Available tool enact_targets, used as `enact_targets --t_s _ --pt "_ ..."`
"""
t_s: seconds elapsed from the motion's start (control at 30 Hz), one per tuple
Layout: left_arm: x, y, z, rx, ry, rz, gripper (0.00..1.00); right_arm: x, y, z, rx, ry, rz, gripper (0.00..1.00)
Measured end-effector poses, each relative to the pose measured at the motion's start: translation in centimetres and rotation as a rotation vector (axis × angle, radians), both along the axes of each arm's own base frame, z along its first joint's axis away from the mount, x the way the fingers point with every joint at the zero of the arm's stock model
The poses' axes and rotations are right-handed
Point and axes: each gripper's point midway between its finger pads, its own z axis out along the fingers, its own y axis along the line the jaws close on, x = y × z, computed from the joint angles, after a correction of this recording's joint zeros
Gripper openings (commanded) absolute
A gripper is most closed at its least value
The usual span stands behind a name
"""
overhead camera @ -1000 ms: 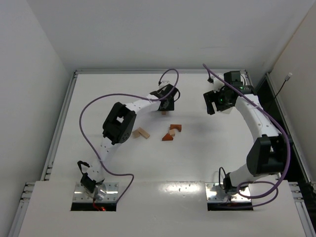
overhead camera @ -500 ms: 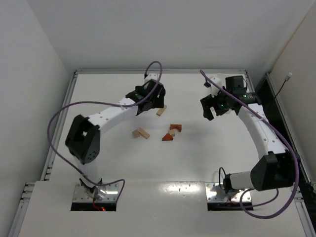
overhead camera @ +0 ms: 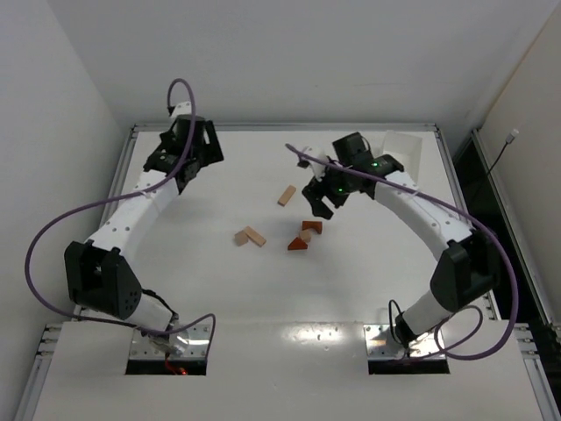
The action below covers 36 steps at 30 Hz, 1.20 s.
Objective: Build the wood block tower
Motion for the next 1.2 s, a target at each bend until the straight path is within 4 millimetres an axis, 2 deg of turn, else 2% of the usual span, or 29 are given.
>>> enact_targets --t_s 0.03,0.1,0.17,0.23,0.3,0.4,0.5,0.6,0.7,0.83,1.0,1.2 --pt "-0.1 0.9 -0.6 0.003 0.017 0.018 0.78 -0.1 1.4 0.1 0.001 -0.011 0.04 0.75" --pt "-0.7 4.5 -2.5 0.013 0.086 0.09 0.79 -0.7 5.1 0.1 -0.012 -0.038 0.135 0.75" --pt "-1.3 6.6 -3.5 0.017 0.132 0.127 0.79 -1.1 8.3 -0.2 -0.018 -0.053 0.207 0.75" --pt "-1.7 7.5 -4.0 0.022 0.156 0.139 0.79 -1.2 11.0 -0.8 -0.023 -0.058 0.259 0.75" --pt "-1.8 7.7 -4.2 0.019 0.165 0.134 0.8 -1.0 12.9 -2.3 -0.04 -0.053 0.281 0.75" --pt "-2.1 7.8 -4.8 0.01 0.182 0.122 0.81 -0.7 13.8 -5.4 -0.094 -0.017 0.273 0.75" --pt "-2.2 8.4 -5.3 0.003 0.195 0.126 0.81 -0.4 13.8 -8.4 -0.141 0.031 0.248 0.76" --pt "-2.3 9.4 -5.3 -0.009 0.198 0.138 0.81 0.1 14.0 -10.4 -0.17 0.063 0.227 0.76" --pt "-2.3 10.1 -5.4 -0.018 0.2 0.147 0.81 0.7 14.6 -11.0 -0.168 0.073 0.218 0.76" --pt "-2.4 10.5 -5.5 -0.032 0.205 0.147 0.81 0.7 16.3 -10.6 -0.138 0.073 0.225 0.76" --pt "-2.6 10.9 -5.8 -0.044 0.215 0.146 0.81 -0.8 18.4 -10.6 -0.105 0.1 0.255 0.76" --pt "-2.6 11.1 -5.9 -0.059 0.218 0.143 0.81 -2.9 19.5 -11.5 -0.108 0.145 0.278 0.76"
